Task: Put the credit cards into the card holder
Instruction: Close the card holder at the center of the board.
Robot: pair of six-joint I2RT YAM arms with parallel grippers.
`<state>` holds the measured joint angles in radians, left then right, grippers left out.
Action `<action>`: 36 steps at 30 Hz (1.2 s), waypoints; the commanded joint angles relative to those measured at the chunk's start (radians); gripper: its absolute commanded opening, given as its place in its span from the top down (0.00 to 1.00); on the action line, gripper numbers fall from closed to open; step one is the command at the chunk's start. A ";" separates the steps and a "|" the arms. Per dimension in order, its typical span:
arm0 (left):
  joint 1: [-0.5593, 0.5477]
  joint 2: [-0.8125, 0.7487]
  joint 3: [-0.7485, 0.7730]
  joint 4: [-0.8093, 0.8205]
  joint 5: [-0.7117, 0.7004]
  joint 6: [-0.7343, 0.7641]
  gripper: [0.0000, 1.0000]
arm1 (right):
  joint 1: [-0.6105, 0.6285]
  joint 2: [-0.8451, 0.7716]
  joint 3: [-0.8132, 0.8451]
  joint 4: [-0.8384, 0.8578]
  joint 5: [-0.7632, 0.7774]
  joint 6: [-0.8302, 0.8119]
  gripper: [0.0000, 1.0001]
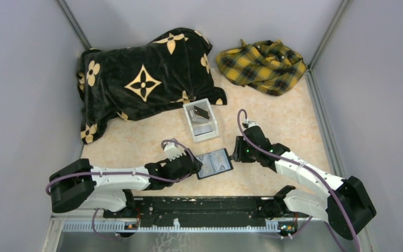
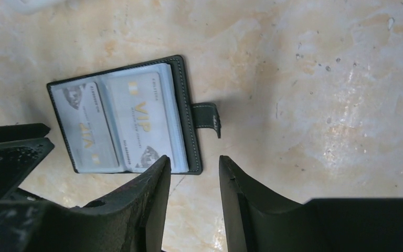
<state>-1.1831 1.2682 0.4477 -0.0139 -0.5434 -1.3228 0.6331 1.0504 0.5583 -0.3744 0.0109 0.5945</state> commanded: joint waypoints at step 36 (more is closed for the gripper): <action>-0.005 0.114 -0.003 0.102 0.042 0.001 0.20 | 0.011 0.072 -0.015 0.237 0.038 -0.068 0.99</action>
<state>-1.1831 1.3605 0.4637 0.1364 -0.5129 -1.3201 0.6331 1.2026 0.5301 -0.1993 0.0586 0.5434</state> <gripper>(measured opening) 0.800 0.039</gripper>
